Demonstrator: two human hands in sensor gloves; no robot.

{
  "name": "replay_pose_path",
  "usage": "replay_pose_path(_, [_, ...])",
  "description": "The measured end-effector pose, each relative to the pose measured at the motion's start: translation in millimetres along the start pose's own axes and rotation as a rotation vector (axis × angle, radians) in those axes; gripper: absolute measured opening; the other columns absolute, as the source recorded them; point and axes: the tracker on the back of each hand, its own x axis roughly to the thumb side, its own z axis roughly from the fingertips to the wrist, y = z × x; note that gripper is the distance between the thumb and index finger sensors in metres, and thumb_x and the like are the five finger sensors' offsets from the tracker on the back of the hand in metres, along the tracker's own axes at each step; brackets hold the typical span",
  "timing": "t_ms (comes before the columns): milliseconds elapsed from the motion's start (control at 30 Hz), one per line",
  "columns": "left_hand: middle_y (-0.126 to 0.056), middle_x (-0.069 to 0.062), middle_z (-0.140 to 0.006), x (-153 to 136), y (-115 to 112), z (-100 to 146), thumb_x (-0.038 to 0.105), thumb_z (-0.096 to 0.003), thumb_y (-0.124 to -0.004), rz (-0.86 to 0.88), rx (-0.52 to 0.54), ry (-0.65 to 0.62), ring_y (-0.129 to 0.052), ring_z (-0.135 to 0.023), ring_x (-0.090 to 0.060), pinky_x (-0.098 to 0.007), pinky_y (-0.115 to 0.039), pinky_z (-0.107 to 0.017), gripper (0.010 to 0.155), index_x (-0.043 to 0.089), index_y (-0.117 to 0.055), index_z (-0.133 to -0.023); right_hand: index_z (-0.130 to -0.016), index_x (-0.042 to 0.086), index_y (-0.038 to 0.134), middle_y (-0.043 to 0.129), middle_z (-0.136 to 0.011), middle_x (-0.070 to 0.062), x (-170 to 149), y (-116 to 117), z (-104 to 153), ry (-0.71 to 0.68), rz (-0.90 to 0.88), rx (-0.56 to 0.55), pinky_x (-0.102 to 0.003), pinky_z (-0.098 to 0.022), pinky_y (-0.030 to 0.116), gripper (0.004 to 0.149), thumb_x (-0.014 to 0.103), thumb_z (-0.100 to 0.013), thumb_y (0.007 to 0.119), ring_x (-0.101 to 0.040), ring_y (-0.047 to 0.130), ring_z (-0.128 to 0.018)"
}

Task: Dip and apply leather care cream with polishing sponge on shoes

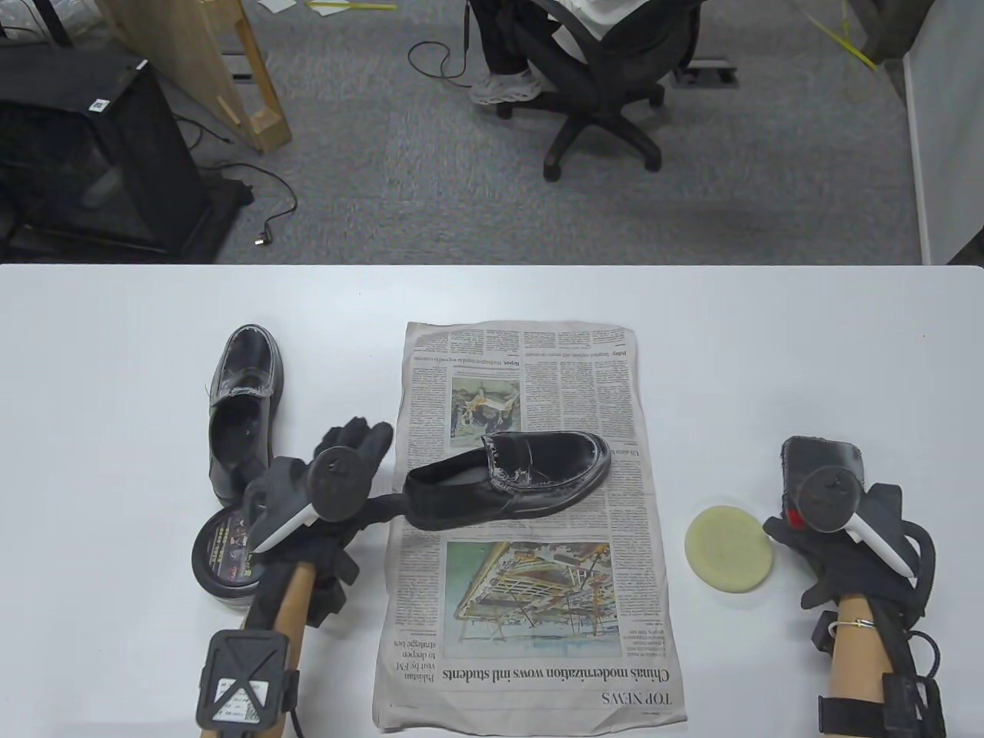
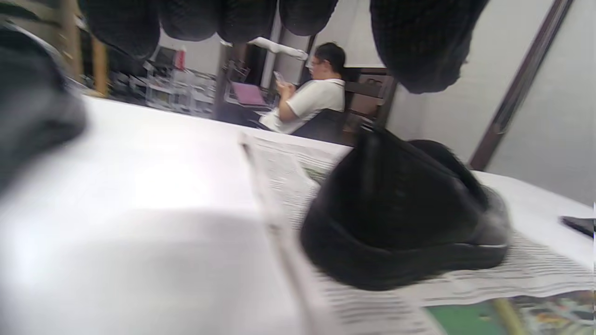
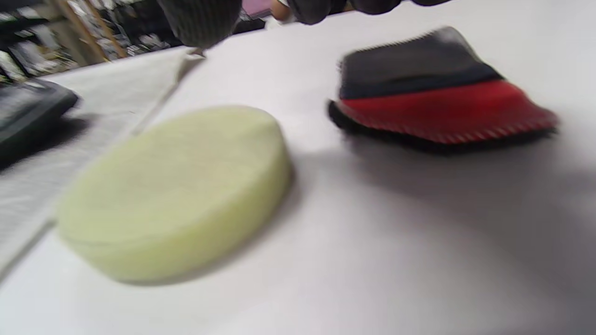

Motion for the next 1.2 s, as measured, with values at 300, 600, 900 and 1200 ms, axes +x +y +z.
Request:
replay_pose_path(300, [-0.010, -0.055, -0.113, -72, -34, 42, 0.073, -0.0473, -0.066, -0.089, -0.322, 0.265, -0.024, -0.094, -0.078, -0.084, -0.045, -0.063, 0.117, -0.001, -0.009, -0.118, -0.121, 0.013, 0.027, 0.027, -0.122, -0.028, 73, 4, 36, -0.376, -0.015, -0.079, -0.071, -0.069, 0.041, 0.082, 0.060, -0.058, 0.051, -0.059, 0.031, -0.106])
replay_pose_path(600, [-0.019, -0.058, -0.113, -66, -58, 28, 0.074, -0.0500, -0.067, -0.219, -0.264, 0.297, -0.038, -0.096, -0.081, -0.085, -0.052, -0.061, 0.119, 0.000, -0.004, -0.118, -0.120, 0.011, 0.022, 0.031, -0.122, -0.027, 85, 39, 41, -0.432, 0.007, -0.114, -0.069, -0.070, 0.043, 0.084, 0.058, -0.057, 0.053, -0.057, 0.035, -0.107])
replay_pose_path(900, [-0.021, -0.060, -0.110, -55, -55, 46, 0.073, -0.0470, -0.075, -0.147, -0.220, 0.190, -0.043, -0.088, -0.083, -0.082, -0.060, -0.060, 0.120, 0.003, -0.010, -0.120, -0.119, 0.012, 0.027, 0.033, -0.122, -0.025, 92, 39, 47, -0.459, 0.018, -0.198, -0.069, -0.070, 0.043, 0.081, 0.057, -0.057, 0.053, -0.056, 0.037, -0.107])
replay_pose_path(1200, [-0.023, -0.060, -0.110, 76, -44, 56, 0.073, -0.0475, -0.074, -0.114, -0.208, -0.390, -0.044, -0.088, -0.083, -0.082, -0.060, -0.060, 0.120, 0.001, -0.012, -0.120, -0.119, 0.011, 0.028, 0.034, -0.122, -0.026, 101, 46, 48, -0.486, 0.029, -0.163, -0.069, -0.070, 0.043, 0.081, 0.057, -0.057, 0.053, -0.057, 0.037, -0.107])
